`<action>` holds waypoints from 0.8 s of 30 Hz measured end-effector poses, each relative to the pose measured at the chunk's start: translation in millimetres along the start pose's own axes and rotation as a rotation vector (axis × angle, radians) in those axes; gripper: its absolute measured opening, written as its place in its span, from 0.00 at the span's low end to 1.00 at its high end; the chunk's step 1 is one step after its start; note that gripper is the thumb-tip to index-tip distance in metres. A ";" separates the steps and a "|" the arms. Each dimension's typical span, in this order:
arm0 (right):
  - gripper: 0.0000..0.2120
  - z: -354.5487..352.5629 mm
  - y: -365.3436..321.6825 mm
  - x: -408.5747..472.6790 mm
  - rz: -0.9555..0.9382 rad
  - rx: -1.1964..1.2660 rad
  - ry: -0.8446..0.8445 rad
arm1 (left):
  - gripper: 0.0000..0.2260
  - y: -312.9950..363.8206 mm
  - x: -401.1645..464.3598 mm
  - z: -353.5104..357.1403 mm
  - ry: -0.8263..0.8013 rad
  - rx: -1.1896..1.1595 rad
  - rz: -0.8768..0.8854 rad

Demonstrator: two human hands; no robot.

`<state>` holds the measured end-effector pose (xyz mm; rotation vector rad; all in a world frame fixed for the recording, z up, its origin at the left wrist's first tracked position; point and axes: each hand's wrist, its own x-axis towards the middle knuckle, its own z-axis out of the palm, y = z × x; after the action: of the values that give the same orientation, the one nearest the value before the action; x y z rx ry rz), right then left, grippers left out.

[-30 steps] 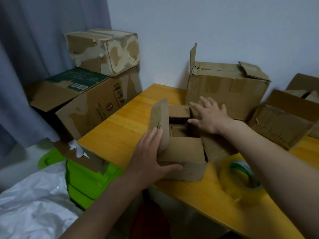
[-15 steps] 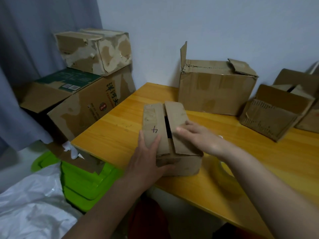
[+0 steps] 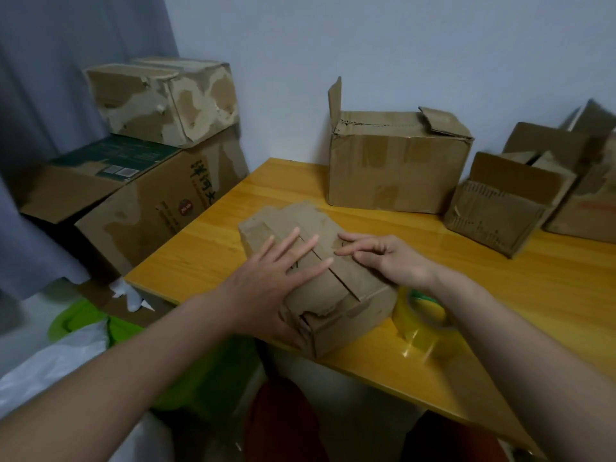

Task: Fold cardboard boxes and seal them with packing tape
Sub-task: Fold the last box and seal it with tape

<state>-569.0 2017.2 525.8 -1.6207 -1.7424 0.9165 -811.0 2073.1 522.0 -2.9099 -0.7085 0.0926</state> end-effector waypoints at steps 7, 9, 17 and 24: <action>0.16 3.0 21.0 -8.3 0.099 -0.088 0.379 | 0.54 24.1 29.3 14.6 0.008 -0.073 0.077; 0.17 -5.4 21.8 -11.1 0.123 0.007 0.410 | 0.53 38.8 36.3 13.9 0.007 -0.085 0.063; 0.09 -57.1 57.1 -79.1 0.336 -0.110 0.618 | 0.46 118.0 82.9 5.7 -0.017 -0.189 -0.266; 0.11 -40.5 84.0 -142.7 0.408 -0.685 0.212 | 0.45 146.3 115.1 -1.2 0.011 -0.187 -0.354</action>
<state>-473.7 1881.0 487.6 -2.4727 -1.6993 0.2799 -642.6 1997.6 497.5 -2.8957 -1.2786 -0.0310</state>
